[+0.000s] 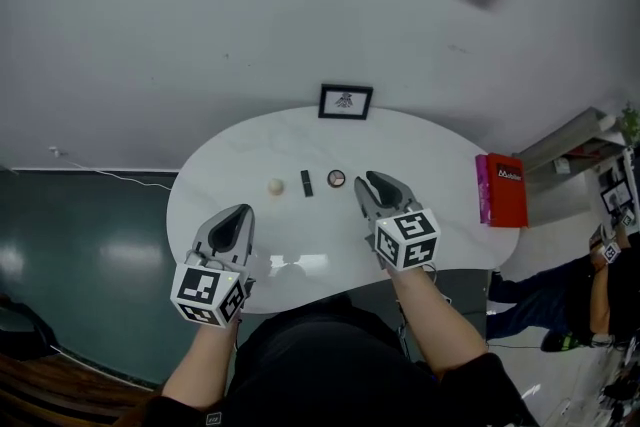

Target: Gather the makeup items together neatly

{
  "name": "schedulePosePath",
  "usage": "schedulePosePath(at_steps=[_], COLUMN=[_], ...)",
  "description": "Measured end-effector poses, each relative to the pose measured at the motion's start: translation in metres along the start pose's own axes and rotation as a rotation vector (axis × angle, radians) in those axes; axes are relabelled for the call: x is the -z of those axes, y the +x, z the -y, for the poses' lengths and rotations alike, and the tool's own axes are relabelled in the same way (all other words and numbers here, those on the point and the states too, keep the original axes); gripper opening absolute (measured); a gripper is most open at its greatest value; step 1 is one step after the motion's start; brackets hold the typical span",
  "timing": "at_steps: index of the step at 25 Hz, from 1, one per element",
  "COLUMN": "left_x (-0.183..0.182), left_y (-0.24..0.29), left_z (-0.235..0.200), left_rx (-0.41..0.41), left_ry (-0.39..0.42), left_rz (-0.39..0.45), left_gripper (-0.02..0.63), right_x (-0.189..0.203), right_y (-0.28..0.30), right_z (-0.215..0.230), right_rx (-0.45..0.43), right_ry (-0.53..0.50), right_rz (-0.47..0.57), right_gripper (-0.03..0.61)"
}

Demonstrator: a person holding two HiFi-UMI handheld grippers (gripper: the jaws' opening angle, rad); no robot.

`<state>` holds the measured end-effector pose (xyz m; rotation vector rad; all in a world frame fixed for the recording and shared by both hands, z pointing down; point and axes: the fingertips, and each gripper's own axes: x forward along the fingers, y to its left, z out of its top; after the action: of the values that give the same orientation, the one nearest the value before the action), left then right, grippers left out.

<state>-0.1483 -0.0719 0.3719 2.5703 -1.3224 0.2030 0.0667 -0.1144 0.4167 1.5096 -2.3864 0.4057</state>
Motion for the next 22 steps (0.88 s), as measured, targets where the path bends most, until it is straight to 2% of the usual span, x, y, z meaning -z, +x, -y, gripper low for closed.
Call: schedulePosePath(at_steps=[10,16,22], left_x=[-0.044,-0.066,-0.087], left_y=[-0.008,-0.017,-0.028], left_z=[0.071,0.114,0.130], left_rx=[-0.096,-0.142,-0.168], left_ry=[0.066,0.104,0.156], left_rz=[0.062,0.090,0.117], left_gripper=[0.023,0.021,0.023], right_x=[-0.047,-0.075,-0.097], right_y=[-0.087,-0.145,-0.170], right_z=[0.019,0.036,0.040], right_rx=[-0.117,-0.148,-0.144], right_ry=[0.056,-0.034,-0.071], right_rz=[0.184,0.308,0.360], right_gripper=[0.051,0.038,0.037])
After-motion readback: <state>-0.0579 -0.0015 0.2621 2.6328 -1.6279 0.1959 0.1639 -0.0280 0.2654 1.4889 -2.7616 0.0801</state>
